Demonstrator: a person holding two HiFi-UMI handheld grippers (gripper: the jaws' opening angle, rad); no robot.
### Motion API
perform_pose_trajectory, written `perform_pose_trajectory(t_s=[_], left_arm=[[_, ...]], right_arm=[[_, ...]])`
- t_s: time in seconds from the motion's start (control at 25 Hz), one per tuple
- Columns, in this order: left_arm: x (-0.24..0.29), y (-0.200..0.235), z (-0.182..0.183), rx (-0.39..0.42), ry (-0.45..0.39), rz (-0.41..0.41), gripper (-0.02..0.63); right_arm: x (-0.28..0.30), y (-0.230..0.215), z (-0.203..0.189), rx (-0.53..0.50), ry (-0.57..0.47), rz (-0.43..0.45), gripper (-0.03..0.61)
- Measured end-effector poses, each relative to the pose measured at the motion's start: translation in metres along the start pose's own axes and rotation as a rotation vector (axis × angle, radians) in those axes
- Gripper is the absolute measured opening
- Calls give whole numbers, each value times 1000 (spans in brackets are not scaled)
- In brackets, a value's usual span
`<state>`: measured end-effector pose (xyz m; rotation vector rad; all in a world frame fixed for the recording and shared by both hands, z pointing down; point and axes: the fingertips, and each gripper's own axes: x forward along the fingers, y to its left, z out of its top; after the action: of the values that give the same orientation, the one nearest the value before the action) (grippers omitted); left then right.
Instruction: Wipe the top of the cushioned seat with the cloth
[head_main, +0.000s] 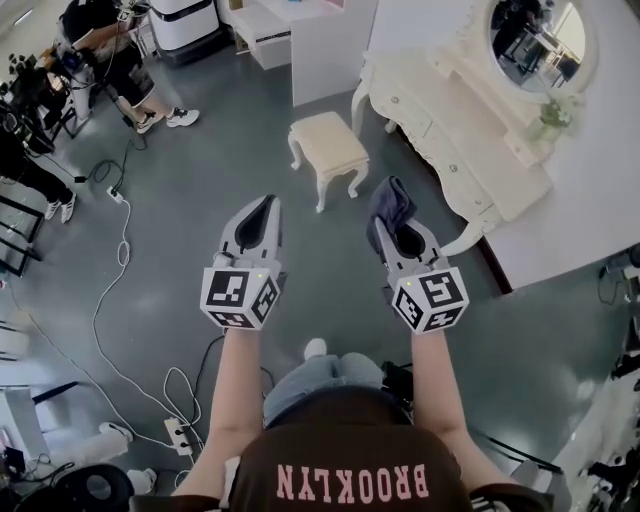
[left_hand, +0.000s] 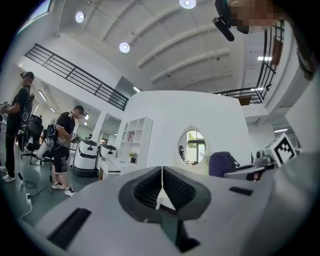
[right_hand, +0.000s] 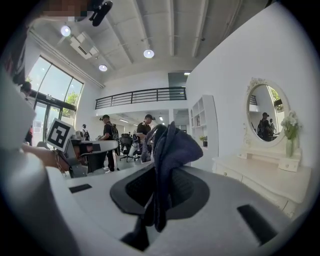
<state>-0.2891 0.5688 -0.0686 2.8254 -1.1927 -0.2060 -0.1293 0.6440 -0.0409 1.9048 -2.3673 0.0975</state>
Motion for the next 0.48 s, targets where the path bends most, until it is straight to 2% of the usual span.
perform_pose_trajectory(t_s=[0.48], left_arm=[[78, 37, -19, -21, 14, 3, 6]], right_arm=[[63, -62, -11, 15, 36, -60, 37]])
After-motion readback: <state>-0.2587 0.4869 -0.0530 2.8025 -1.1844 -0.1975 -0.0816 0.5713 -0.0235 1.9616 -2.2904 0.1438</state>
